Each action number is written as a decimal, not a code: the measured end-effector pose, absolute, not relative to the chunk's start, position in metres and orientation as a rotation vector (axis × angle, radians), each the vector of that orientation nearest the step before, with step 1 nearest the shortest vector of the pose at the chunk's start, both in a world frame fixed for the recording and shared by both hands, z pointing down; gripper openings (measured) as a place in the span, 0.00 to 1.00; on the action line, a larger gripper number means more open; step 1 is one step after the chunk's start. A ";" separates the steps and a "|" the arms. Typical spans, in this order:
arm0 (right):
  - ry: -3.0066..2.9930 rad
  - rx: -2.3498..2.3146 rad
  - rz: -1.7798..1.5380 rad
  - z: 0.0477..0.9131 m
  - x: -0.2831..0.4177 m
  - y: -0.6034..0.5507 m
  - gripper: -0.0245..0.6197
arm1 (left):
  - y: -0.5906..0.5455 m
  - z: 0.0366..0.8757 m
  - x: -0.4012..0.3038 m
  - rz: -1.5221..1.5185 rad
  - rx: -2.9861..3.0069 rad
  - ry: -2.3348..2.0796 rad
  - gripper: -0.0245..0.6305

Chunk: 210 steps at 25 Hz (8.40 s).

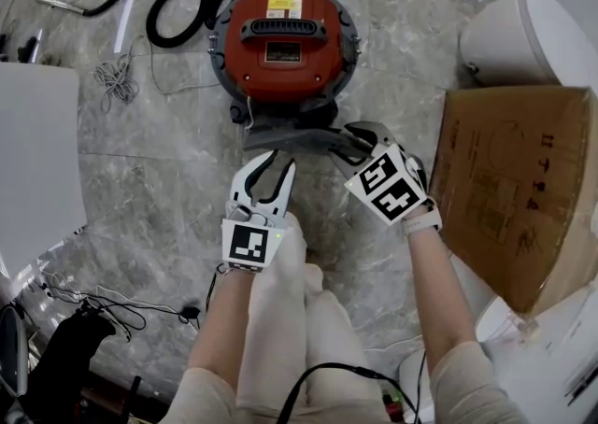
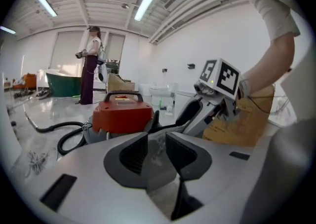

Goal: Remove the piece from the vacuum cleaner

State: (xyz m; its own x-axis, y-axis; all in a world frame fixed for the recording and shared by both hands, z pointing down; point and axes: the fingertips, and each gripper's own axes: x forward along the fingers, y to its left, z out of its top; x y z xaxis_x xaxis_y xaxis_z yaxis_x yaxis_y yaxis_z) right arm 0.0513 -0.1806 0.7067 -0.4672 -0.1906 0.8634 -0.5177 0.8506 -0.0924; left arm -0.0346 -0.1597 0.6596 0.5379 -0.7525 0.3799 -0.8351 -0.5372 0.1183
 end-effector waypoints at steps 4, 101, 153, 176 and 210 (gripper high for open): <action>-2.025 0.437 0.397 0.715 0.047 -0.176 0.34 | -0.161 0.666 -0.024 0.739 2.648 -1.264 0.28; -1.989 0.631 0.270 0.712 0.049 -0.147 0.08 | -0.133 0.716 -0.045 1.227 2.358 -1.211 0.11; -2.113 0.644 0.366 0.591 0.048 -0.101 0.08 | -0.098 0.596 -0.053 0.968 2.314 -1.229 0.11; -2.207 0.621 0.347 0.396 0.051 -0.088 0.08 | -0.091 0.396 -0.047 0.838 2.411 -1.231 0.11; -2.244 0.579 0.246 0.247 0.037 -0.022 0.08 | -0.023 0.247 -0.059 0.706 2.448 -1.296 0.11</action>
State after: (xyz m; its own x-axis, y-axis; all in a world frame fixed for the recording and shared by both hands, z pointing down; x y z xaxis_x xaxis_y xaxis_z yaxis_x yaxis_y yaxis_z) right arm 0.0370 -0.0222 0.2472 -0.5841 -0.3277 0.7426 -0.4807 0.8768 0.0089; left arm -0.0591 -0.0229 0.2474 0.4776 -0.6923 0.5410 -0.8300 -0.5574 0.0196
